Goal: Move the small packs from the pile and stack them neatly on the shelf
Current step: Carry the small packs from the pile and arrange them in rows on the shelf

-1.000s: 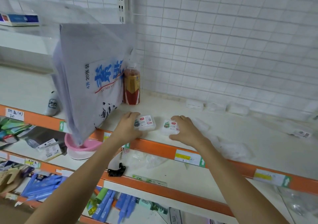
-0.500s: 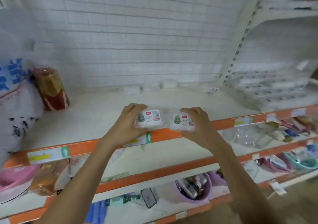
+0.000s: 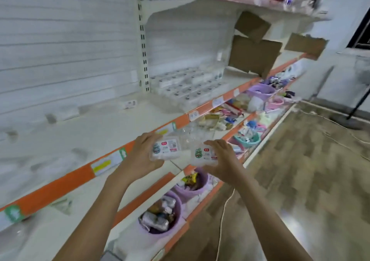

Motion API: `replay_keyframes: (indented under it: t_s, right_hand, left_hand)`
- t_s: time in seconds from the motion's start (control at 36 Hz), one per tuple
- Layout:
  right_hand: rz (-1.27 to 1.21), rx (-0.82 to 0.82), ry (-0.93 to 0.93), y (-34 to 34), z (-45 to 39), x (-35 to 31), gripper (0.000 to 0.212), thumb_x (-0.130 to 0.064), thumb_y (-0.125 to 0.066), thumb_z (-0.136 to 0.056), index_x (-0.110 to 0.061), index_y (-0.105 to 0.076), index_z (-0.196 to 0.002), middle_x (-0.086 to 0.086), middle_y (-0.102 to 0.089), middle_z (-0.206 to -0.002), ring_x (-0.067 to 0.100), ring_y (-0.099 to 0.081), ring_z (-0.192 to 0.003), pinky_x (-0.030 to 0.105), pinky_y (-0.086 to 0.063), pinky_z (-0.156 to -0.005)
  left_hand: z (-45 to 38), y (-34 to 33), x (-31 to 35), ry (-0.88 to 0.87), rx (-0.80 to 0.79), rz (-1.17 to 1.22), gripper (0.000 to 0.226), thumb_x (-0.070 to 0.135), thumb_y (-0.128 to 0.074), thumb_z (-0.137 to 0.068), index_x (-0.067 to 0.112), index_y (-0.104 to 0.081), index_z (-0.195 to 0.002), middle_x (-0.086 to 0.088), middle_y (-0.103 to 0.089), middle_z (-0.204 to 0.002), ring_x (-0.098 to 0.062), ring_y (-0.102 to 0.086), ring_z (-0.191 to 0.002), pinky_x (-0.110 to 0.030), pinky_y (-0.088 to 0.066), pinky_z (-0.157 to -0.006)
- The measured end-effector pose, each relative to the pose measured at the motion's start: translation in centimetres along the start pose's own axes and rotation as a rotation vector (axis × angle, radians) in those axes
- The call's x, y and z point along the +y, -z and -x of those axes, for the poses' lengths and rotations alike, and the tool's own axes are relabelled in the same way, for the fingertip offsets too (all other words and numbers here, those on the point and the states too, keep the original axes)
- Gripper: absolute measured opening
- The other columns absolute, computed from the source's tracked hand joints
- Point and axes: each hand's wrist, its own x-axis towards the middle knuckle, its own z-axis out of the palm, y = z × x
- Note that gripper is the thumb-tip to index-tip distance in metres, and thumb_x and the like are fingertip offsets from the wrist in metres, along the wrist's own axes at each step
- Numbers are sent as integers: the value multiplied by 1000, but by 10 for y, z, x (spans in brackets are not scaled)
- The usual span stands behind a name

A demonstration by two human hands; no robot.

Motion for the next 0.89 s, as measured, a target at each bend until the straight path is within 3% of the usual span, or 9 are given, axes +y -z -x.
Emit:
replay_keyframes:
  t_s: [0.17,0.28,0.39,0.53,0.67,0.78,0.89]
  right_hand:
    - [-53,59,-74,28,6,91,72,-23,-77,-70,-12,-43,-133,7,-43,-125,22,-38,-115,32,-36,-96]
    - [-50,55,-102,42,5,144,70,-23,-79,-67,-7,-48,-128,8,-47,-123,23,-43,-111,37,-42,-96]
    - [-76,24,-121,48,1,184,74,-29,-81,-65,-8,-49,-128,6,-45,-126,23,-47,-113,41,-47,-94]
    - [-86,5,-105,48,-17,213,74,-32,-79,-68,-13,-44,-131,-2,-41,-129,14,-46,-113,30,-50,-93]
    - [-113,-22,-72,52,-62,231,72,-31,-77,-72,-18,-41,-133,-6,-39,-129,9,-43,-110,15,-46,-87]
    - [-138,-38,-4,63,-118,239,69,-28,-74,-74,-22,-40,-133,-10,-38,-123,9,-44,-108,8,-41,-69]
    - [-139,-66,96,73,-192,241,68,-34,-72,-74,-24,-40,-134,-10,-37,-121,12,-45,-107,6,-35,-66]
  left_hand:
    - [-48,-69,47,-15,-47,40,78,35,-59,-58,13,-44,-132,-1,-39,-127,-18,-33,-125,-19,-22,-98]
    - [-74,-101,67,-29,-81,24,82,43,-57,-57,13,-43,-131,2,-37,-125,-13,-30,-122,-10,-17,-92]
    - [-96,-118,77,-4,-99,30,73,33,-66,-64,14,-43,-130,0,-38,-126,-8,-31,-118,-12,-20,-93]
    - [-122,-123,76,26,-91,16,86,56,-53,-53,15,-44,-129,8,-36,-119,-7,-34,-116,-22,-30,-95]
    - [-168,-119,68,26,-17,-27,70,25,-79,-67,8,-48,-127,1,-42,-116,-19,-42,-116,-26,-33,-95]
    - [-216,-107,56,22,52,-104,69,21,-80,-70,9,-47,-130,-3,-45,-120,-18,-43,-116,-12,-25,-85]
    - [-270,-88,40,35,121,-158,69,27,-77,-74,15,-45,-133,-4,-45,-129,-16,-40,-119,-14,-25,-88]
